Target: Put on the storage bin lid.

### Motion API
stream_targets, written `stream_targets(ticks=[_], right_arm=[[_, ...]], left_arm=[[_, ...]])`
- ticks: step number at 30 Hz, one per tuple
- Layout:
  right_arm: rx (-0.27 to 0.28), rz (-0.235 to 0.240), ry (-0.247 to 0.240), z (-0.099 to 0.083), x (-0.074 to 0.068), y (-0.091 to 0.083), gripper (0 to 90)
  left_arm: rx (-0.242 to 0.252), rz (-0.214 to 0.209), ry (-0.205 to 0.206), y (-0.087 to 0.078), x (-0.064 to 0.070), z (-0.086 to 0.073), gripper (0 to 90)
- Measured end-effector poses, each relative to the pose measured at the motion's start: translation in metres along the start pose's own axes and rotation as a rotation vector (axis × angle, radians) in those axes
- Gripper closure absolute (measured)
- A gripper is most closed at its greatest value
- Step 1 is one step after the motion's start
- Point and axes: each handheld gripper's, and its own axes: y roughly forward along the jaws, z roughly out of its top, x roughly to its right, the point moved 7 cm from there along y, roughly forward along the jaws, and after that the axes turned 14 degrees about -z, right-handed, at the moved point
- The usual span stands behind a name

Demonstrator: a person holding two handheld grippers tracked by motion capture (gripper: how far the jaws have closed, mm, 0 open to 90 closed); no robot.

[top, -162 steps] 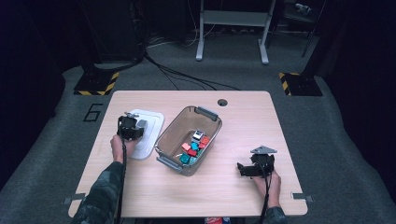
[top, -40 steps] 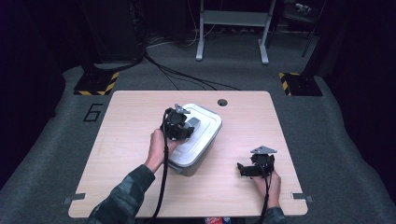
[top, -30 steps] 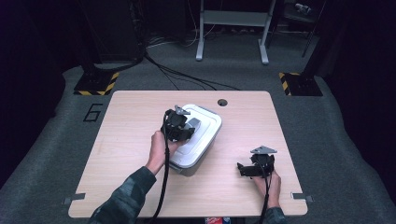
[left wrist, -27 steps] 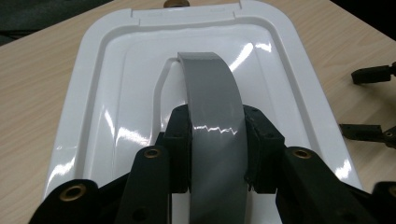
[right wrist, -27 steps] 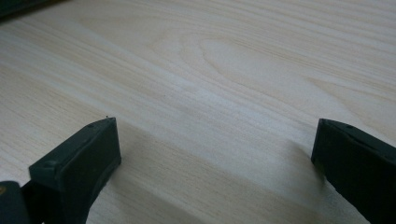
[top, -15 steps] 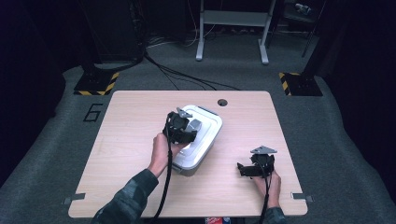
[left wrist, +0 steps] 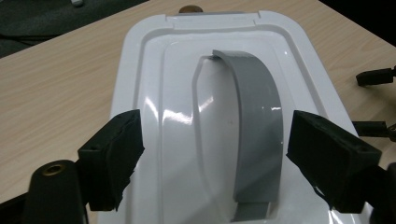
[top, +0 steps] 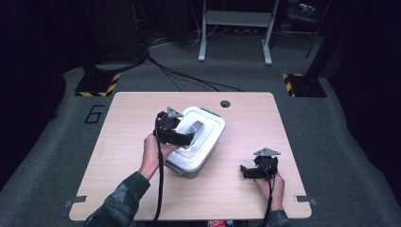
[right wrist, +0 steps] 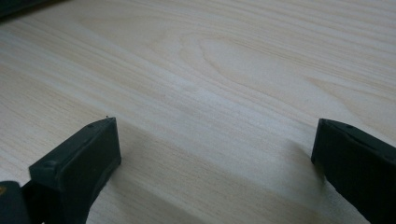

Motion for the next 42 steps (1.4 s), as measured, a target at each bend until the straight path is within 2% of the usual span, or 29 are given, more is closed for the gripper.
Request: stream_targets(ticks=[9, 11, 13, 18, 20, 21, 22, 25, 29, 32, 36, 37, 38, 40, 42], right_arm=[[-0.001, 0.0, 0.0, 0.0, 0.0, 0.0, 0.7], [-0.001, 0.0, 0.0, 0.0, 0.0, 0.0, 0.7], [-0.001, 0.0, 0.0, 0.0, 0.0, 0.0, 0.7], [-0.001, 0.0, 0.0, 0.0, 0.0, 0.0, 0.7], [-0.001, 0.0, 0.0, 0.0, 0.0, 0.0, 0.7], [-0.001, 0.0, 0.0, 0.0, 0.0, 0.0, 0.7], [-0.001, 0.0, 0.0, 0.0, 0.0, 0.0, 0.7], [-0.001, 0.0, 0.0, 0.0, 0.0, 0.0, 0.7], [-0.001, 0.0, 0.0, 0.0, 0.0, 0.0, 0.7], [0.0, 0.0, 0.0, 0.0, 0.0, 0.0, 0.7], [-0.001, 0.0, 0.0, 0.0, 0.0, 0.0, 0.7], [-0.001, 0.0, 0.0, 0.0, 0.0, 0.0, 0.7], [-0.001, 0.0, 0.0, 0.0, 0.0, 0.0, 0.7], [-0.001, 0.0, 0.0, 0.0, 0.0, 0.0, 0.7], [0.0, 0.0, -0.001, 0.0, 0.0, 0.0, 0.7]], left_arm=[[0.062, 0.054, -0.02, -0.041, -0.021, -0.017, 6.3], [0.079, 0.062, -0.031, -0.044, -0.024, -0.02, 5.2], [0.077, 0.081, -0.038, -0.057, -0.035, -0.033, 4.8], [0.074, 0.116, -0.074, -0.071, -0.051, -0.059, 2.8], [0.081, 0.13, -0.102, -0.075, -0.057, -0.071, 1.7], [0.081, 0.13, -0.102, -0.075, -0.057, -0.071, 1.4], [0.08, 0.139, -0.121, -0.079, -0.064, -0.084, 1.2], [0.071, 0.151, -0.158, -0.084, -0.076, -0.102, 0.6], [0.073, 0.178, -0.204, -0.085, -0.092, -0.127, 0.6], [0.056, 0.186, -0.24, -0.082, -0.103, -0.148, 0.3], [0.006, 0.194, -0.252, -0.072, -0.113, -0.178, 0.1], [0.006, 0.194, -0.252, -0.072, -0.113, -0.178, 0.1], [-0.014, 0.204, -0.261, -0.066, -0.117, -0.193, 0.1], [-0.03, 0.212, -0.267, -0.06, -0.12, -0.207, 0.0], [-0.042, 0.202, -0.277, -0.054, -0.122, -0.219, 0.0]])
